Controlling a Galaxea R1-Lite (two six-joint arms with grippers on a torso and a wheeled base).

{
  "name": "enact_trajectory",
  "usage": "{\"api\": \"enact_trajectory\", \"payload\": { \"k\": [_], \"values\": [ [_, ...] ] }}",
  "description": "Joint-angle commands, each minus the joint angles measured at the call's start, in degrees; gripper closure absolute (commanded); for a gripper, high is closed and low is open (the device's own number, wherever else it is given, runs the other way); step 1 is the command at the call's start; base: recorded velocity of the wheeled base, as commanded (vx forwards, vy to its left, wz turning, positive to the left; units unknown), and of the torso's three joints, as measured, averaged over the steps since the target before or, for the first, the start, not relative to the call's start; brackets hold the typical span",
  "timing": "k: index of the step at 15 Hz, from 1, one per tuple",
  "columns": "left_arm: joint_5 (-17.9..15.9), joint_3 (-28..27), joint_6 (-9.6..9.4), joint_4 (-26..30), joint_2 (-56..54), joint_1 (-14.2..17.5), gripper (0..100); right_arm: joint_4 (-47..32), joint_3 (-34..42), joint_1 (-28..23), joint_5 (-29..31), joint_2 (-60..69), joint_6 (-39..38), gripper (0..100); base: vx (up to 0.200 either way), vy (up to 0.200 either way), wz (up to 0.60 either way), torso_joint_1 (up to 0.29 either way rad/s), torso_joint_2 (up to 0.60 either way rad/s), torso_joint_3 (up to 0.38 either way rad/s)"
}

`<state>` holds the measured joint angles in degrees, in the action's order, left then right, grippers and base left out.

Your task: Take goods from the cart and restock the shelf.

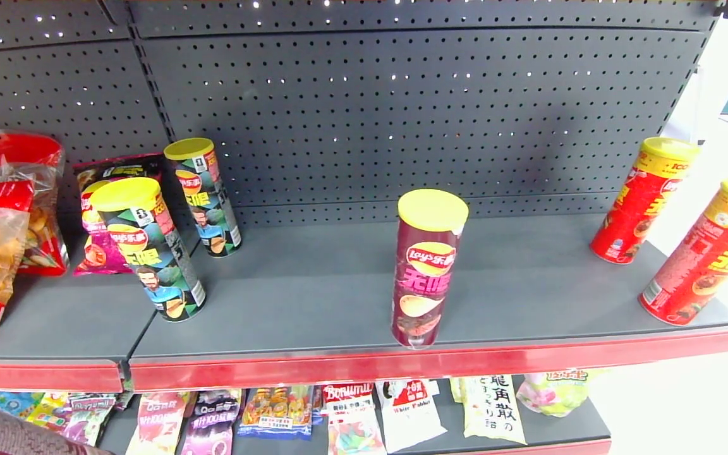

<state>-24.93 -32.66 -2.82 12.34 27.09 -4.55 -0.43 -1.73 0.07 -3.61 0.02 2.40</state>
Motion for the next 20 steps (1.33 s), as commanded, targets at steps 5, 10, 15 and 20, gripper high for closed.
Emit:
{"api": "enact_trajectory", "payload": {
  "k": [5, 10, 15, 20],
  "values": [
    [-0.29, 0.14, 0.00, 0.06, -0.81, -0.02, 100, 0.43, 1.64, 0.10, 1.85, -0.11, -1.96, 0, 0.000, 0.000, 0.00, 0.000, 0.00, 0.000],
    [-0.65, 0.05, 0.00, -0.03, -0.72, -0.02, 100, 0.43, 1.64, 0.01, 1.85, -0.11, -2.05, 0, 0.000, 0.000, -0.24, 0.002, 0.00, 0.000],
    [-0.56, 0.05, 0.09, -0.03, -0.46, -0.02, 100, 0.43, 1.64, 0.01, 1.85, -0.11, -1.96, 0, 0.000, 0.000, -0.48, 0.003, 0.00, 0.000],
    [-0.73, -0.92, 0.09, -1.70, 5.87, -0.02, 100, 0.43, 1.64, 0.01, 1.94, -0.11, -2.05, 0, 0.000, 0.000, 0.00, 0.000, 0.00, 0.000]
  ]
}}
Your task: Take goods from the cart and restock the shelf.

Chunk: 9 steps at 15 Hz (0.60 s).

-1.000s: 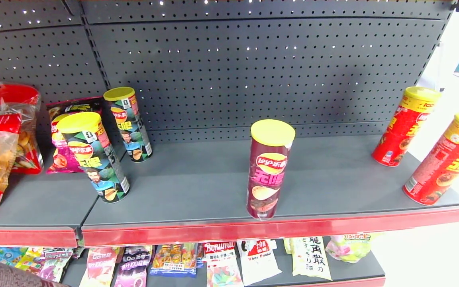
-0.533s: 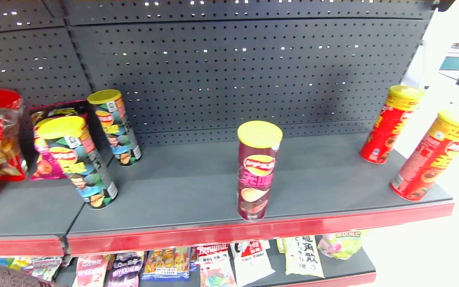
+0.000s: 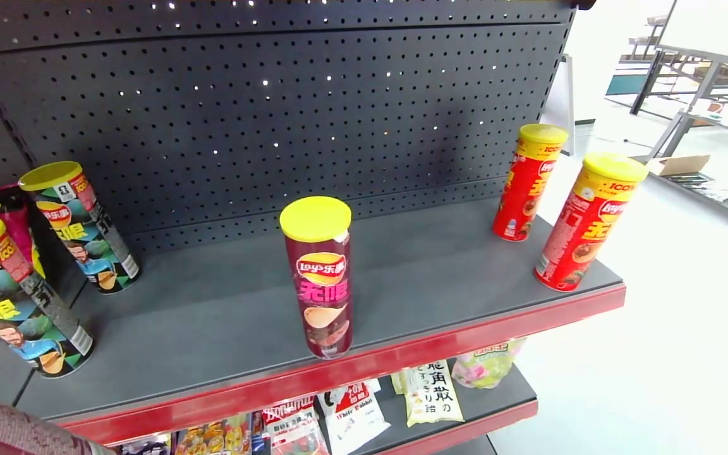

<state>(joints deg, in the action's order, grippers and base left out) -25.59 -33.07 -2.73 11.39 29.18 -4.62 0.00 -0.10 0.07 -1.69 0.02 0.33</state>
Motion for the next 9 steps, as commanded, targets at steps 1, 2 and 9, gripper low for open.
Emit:
{"api": "enact_trajectory", "payload": {
  "k": [1, 2, 9],
  "values": [
    [-0.95, -0.68, 0.01, -5.06, 8.70, 0.05, 100, 0.00, 0.01, 0.10, 0.02, -0.11, 0.02, 0, 0.000, 0.000, 0.00, 0.000, 0.00, 0.000],
    [-1.04, -0.76, 0.01, -7.96, 11.68, 0.05, 100, 0.00, 0.01, 0.10, 0.02, -0.11, 0.02, 0, 0.000, 0.000, 0.00, 0.000, 0.00, 0.000],
    [-2.54, -6.13, -0.08, -24.92, 39.55, -5.58, 100, 0.00, 0.01, 0.01, 0.02, -0.11, 0.02, 0, 0.000, 0.000, 0.00, 0.000, 0.00, 0.000]
  ]
}}
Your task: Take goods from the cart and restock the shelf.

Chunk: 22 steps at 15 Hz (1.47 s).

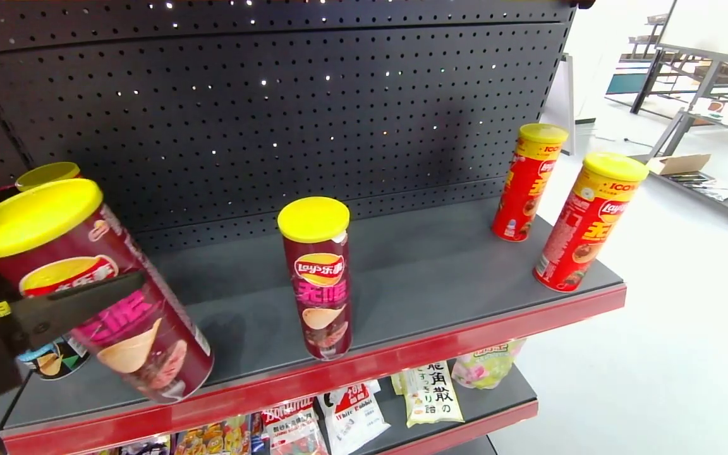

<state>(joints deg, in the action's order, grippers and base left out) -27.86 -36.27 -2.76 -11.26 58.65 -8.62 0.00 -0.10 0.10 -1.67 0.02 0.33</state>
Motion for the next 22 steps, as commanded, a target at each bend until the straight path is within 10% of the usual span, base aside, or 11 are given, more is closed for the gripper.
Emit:
{"api": "enact_trajectory", "payload": {
  "k": [1, 9, 16, 22],
  "values": [
    [-0.27, -6.27, -0.32, -4.56, 16.15, -2.37, 100, 0.00, 0.01, 0.08, 0.00, -0.11, 0.02, 0, 0.000, 0.000, 0.00, 0.000, 0.00, 0.000],
    [-0.18, -28.42, -1.02, -10.18, 41.99, -7.99, 100, 0.00, 0.01, 0.08, 0.00, -0.11, 0.02, 0, 0.000, 0.000, 0.00, 0.000, 0.00, 0.000],
    [-2.47, -34.48, -2.78, -17.83, 52.18, -7.20, 100, 0.00, 0.01, 0.08, 0.00, -0.11, 0.02, 0, 0.000, 0.000, 0.00, 0.000, 0.00, 0.000],
    [-6.51, -35.01, -8.32, -18.18, 54.20, -4.30, 100, 0.00, 0.01, -0.01, 0.00, -0.11, 0.02, 0, 0.000, 0.000, 0.00, 0.000, 0.00, 0.000]
  ]
}}
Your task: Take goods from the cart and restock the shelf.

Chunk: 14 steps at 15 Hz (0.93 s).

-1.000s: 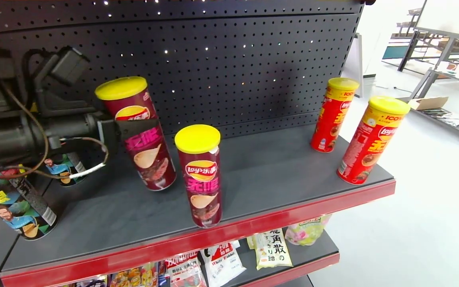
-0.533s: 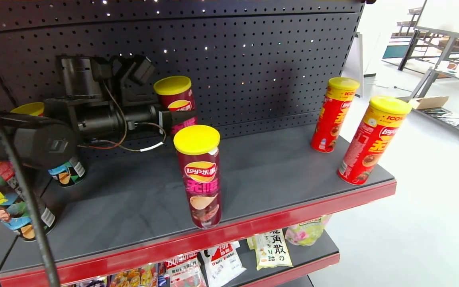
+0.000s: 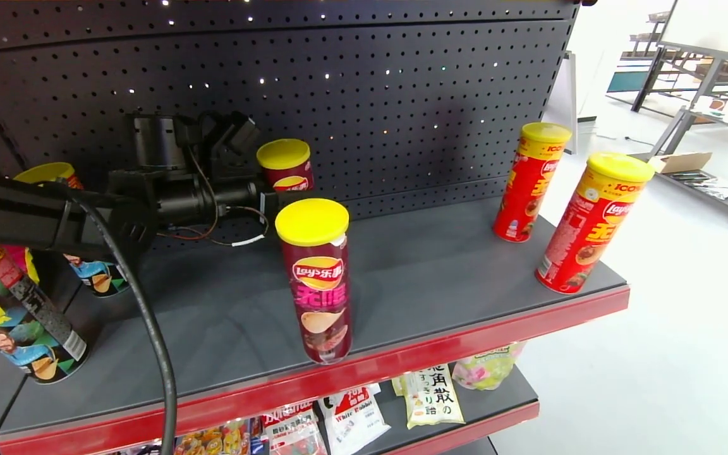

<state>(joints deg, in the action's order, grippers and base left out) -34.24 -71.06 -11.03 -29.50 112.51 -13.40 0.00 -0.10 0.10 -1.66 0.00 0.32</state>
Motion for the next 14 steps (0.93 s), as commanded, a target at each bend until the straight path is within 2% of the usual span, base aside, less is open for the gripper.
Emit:
{"api": "enact_trajectory", "payload": {
  "k": [1, 2, 4, 14],
  "values": [
    [-0.47, -0.31, -0.04, -0.03, 0.52, 0.92, 100, 0.00, 0.01, -0.01, -0.01, -0.09, 0.03, 0, 0.000, 0.000, 0.00, 0.000, 0.00, 0.000],
    [-0.65, -0.40, -0.04, -0.03, 0.52, 1.00, 100, 0.00, 0.01, -0.01, -0.01, -0.09, 0.03, 0, 0.000, 0.000, 0.00, 0.000, 0.00, 0.000],
    [-3.37, -0.48, -0.04, -0.21, 0.70, 1.00, 100, 0.00, 0.01, 0.08, -0.01, -0.09, 0.03, 0, 0.000, 0.000, 0.00, 0.000, 0.00, 0.000],
    [-4.08, -2.24, -0.74, -0.38, 2.63, -0.05, 100, 0.00, 0.01, -0.01, -0.10, -0.09, 0.03, 0, 0.000, 0.000, 0.00, 0.000, 0.00, 0.000]
  ]
}}
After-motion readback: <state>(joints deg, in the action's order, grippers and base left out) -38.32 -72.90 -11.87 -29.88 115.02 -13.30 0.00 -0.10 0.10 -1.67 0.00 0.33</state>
